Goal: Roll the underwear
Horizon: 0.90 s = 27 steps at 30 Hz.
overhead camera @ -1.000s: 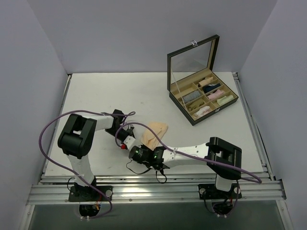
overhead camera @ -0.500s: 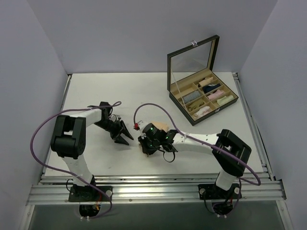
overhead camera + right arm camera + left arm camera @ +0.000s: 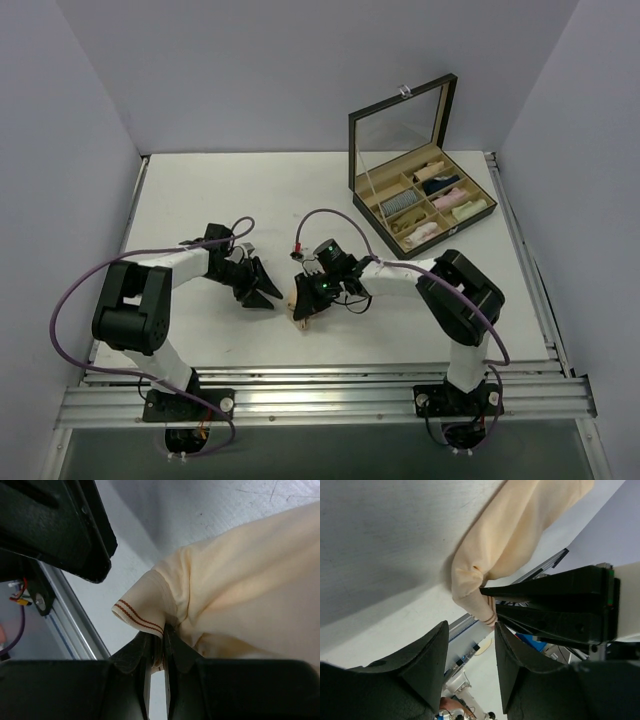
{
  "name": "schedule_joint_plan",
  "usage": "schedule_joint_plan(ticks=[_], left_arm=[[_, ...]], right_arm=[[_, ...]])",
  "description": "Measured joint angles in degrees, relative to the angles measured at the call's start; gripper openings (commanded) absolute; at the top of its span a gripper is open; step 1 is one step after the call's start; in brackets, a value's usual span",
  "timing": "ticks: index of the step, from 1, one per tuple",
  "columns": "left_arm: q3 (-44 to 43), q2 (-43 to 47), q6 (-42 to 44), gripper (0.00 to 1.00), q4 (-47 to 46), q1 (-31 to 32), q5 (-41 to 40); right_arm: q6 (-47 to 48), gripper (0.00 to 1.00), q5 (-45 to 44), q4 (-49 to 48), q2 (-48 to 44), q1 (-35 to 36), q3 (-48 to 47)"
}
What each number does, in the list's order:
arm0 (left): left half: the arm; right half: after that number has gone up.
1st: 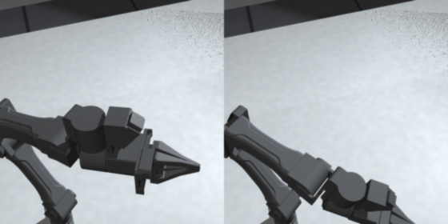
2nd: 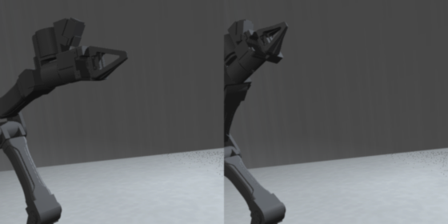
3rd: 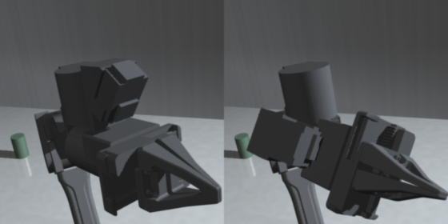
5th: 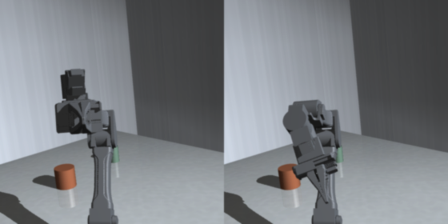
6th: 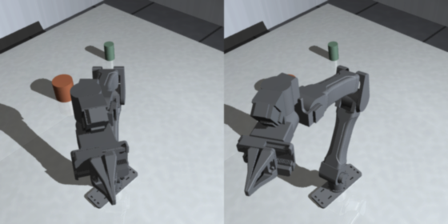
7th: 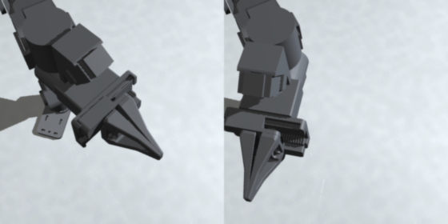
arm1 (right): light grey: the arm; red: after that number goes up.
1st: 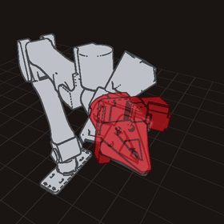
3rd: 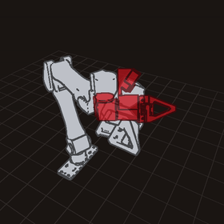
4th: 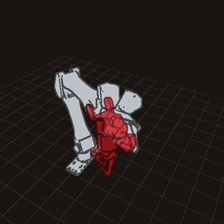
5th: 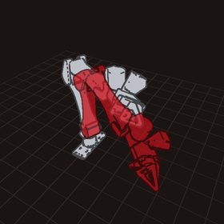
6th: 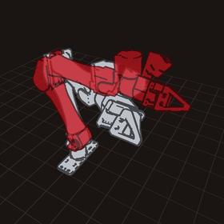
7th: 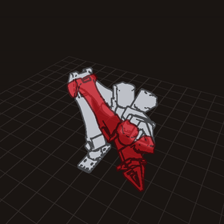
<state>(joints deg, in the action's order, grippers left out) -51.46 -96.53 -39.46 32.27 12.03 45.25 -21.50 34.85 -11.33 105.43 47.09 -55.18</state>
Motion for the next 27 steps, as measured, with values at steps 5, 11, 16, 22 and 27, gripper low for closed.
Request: schedule_joint_plan(ticks=[5,11,16,22,27], left_arm=[[4.0,0.1,-2.4,0.5,-4.3,1.0,0.0],[5.8,0.7,-4.7,0.56,-9.4,2.0,0.0],[5.7,0.5,-5.9,0.58,-11.7,2.2,0.0],[5.5,0.0,-6.4,0.56,-15.1,2.8,0.0],[7.0,6.0,-6.2,0.56,-20.0,4.0,-1.9]], right_arm=[[-1.1,0.0,8.0,-2.1,2.6,-3.3,-0.1],[-1.3,0.0,15.0,-2.9,5.4,-5.8,-1.1],[-2.0,0.0,18.1,-3.9,6.8,-6.9,-1.3],[-4.5,0.0,21.5,-5.7,8.7,-7.9,-1.8],[-7.4,0.0,25.0,-7.5,10.5,-9.5,-1.9]])
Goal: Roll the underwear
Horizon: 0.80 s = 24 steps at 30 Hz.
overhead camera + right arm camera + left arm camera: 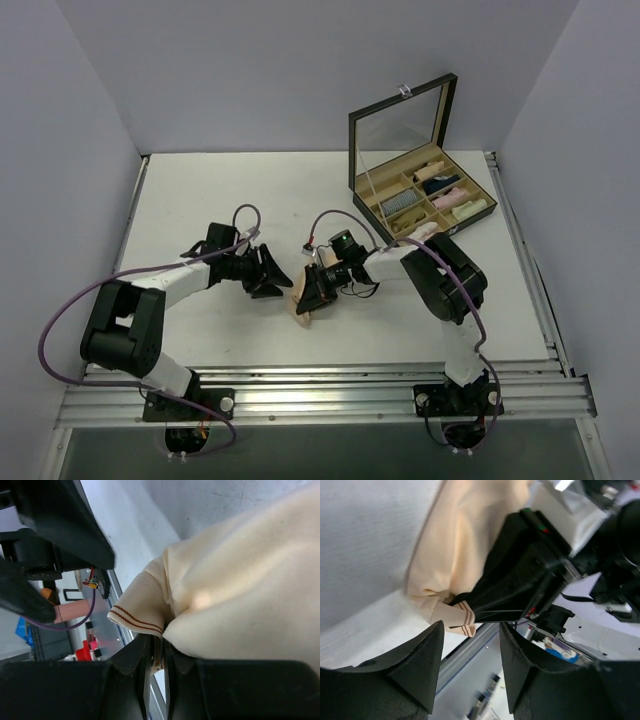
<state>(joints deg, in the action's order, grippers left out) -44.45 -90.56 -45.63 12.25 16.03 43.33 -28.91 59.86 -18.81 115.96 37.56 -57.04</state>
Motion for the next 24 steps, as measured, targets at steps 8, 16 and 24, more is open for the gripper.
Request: schedule_joint_plan(ticks=[8,16,24], left_arm=[[4.8,3.1,-0.7,0.53,-7.1,1.7,-2.7],[8.0,1.2,-2.0,0.54,-10.4,4.2,-5.4],[7.6,0.9,-1.8,0.54,-9.8,4.2,-8.5]], right_arm=[[-3.7,0.0,3.5,-1.0,2.3,-2.2,-0.9],[-3.7,0.0,3.7,1.5,3.9,-2.7,-4.1],[-1.4,0.0,3.2,5.4,3.9,-2.7,-5.6]])
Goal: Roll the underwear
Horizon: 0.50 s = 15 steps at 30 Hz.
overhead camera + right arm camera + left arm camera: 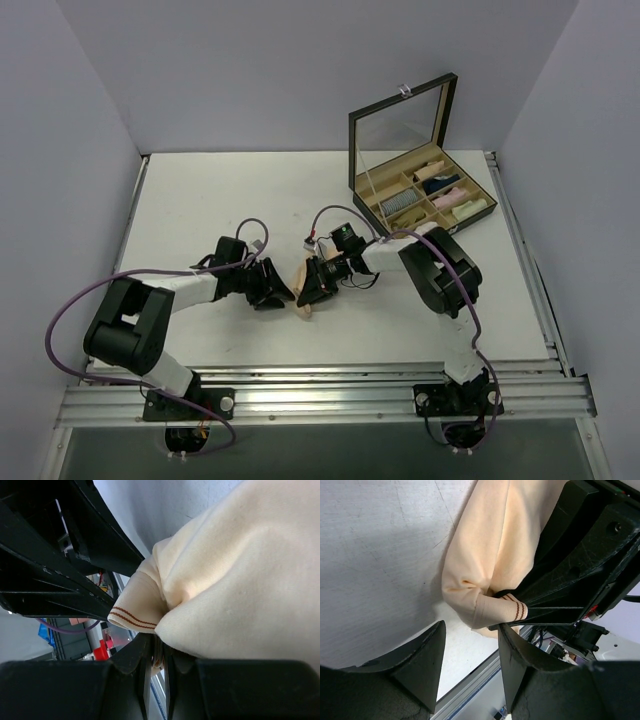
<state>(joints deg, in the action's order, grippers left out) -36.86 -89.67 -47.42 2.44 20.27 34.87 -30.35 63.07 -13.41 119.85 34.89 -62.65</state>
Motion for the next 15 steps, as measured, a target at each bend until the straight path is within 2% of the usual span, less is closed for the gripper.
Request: schedule_joint_plan(ticks=[11,15], left_arm=[[-4.9,2.4,7.1,0.54,6.1,0.8,-0.1],[-5.1,4.5,8.8,0.54,7.7,1.5,0.1]], right_arm=[[9.7,0.0,-0.1,14.7,1.0,0.0,-5.0],[11.1,0.0,0.5,17.1,1.0,0.1,-4.6]])
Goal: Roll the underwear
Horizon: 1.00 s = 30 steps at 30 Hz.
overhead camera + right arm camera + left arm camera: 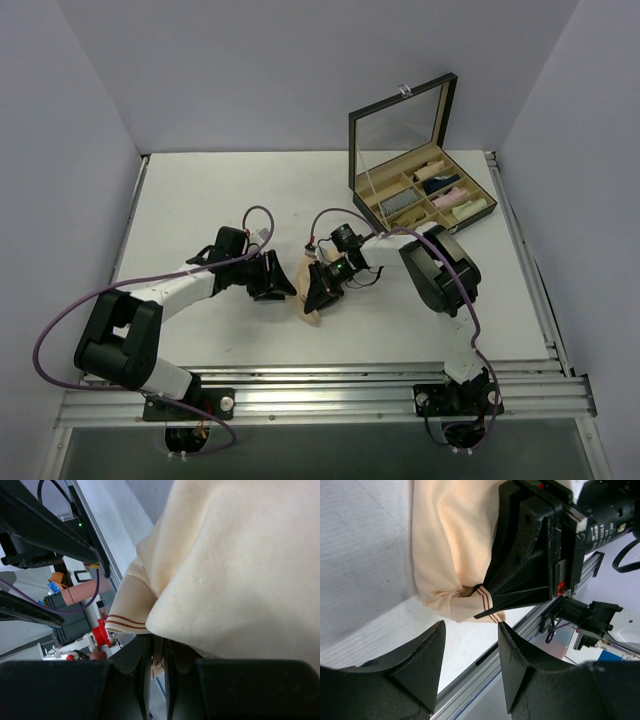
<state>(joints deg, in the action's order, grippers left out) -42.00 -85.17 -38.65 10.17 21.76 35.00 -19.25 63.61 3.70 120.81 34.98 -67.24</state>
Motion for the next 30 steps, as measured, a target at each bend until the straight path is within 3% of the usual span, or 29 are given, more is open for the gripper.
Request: schedule_joint_plan(ticks=[13,25,29,30], left_arm=[[-2.2,0.5,2.2,0.55,1.8,4.8,0.6],[-5.8,-5.6,4.9,0.53,3.8,7.1,-2.0],[-6.2,-6.4,5.0,0.36,3.8,7.2,-2.8],[-6.3,-6.9,5.1,0.21,3.9,7.2,-3.2]], right_arm=[[0.6,0.0,0.3,3.3,-0.6,0.6,0.6],[2.0,0.0,-0.9,6.1,-0.5,1.1,-1.0],[2.1,0.0,-1.1,7.3,-0.3,1.1,-1.9],[2.1,0.0,-1.2,7.6,-0.2,1.1,-2.2]])
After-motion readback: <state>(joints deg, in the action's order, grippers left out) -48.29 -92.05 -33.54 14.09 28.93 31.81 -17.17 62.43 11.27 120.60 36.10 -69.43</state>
